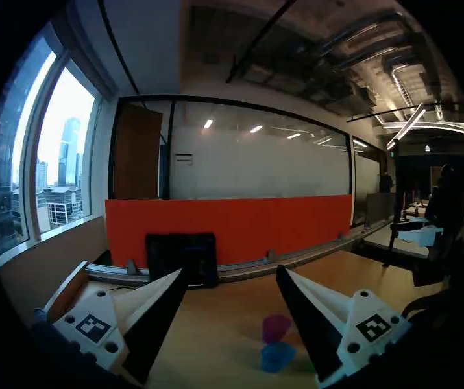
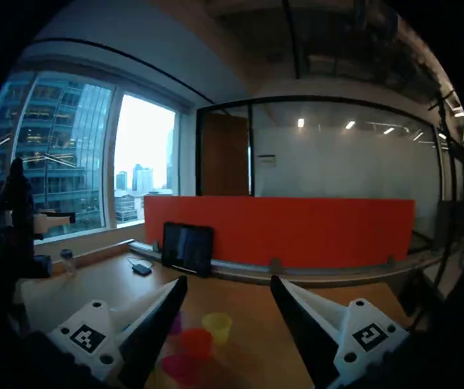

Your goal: Pour water

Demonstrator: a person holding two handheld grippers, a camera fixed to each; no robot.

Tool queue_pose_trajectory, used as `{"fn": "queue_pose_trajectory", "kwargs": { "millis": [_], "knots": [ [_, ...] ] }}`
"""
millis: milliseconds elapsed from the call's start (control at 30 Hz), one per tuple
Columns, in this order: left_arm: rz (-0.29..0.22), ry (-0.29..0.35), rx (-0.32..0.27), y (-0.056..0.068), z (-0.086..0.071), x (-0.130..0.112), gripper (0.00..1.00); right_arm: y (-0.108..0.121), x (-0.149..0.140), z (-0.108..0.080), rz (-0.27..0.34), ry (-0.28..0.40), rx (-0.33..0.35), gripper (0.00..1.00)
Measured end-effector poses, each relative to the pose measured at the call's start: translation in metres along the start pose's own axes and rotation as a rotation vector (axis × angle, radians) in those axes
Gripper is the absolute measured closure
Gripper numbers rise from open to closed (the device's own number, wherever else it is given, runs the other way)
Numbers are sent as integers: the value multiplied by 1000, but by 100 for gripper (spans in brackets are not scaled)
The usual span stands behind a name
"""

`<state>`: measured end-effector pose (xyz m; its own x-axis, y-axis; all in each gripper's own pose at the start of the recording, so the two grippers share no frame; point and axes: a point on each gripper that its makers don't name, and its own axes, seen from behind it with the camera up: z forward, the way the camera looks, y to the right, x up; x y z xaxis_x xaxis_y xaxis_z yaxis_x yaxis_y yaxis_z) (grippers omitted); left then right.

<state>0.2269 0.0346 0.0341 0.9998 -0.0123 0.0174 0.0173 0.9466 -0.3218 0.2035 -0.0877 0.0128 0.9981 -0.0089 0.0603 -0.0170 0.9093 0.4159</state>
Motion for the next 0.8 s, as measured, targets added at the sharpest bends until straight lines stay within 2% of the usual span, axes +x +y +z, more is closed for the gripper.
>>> {"fn": "queue_pose_trajectory", "kwargs": {
  "millis": [300,500,800],
  "knots": [
    [49,-16,-89,17,8,-4,1,-35,14,-1,14,12,172,1],
    [42,-30,-131,25,12,-12,1,-47,13,0,16,3,237,1],
    [48,-73,-186,34,14,-25,1,-68,11,0,-12,-29,324,1]
  ]
}}
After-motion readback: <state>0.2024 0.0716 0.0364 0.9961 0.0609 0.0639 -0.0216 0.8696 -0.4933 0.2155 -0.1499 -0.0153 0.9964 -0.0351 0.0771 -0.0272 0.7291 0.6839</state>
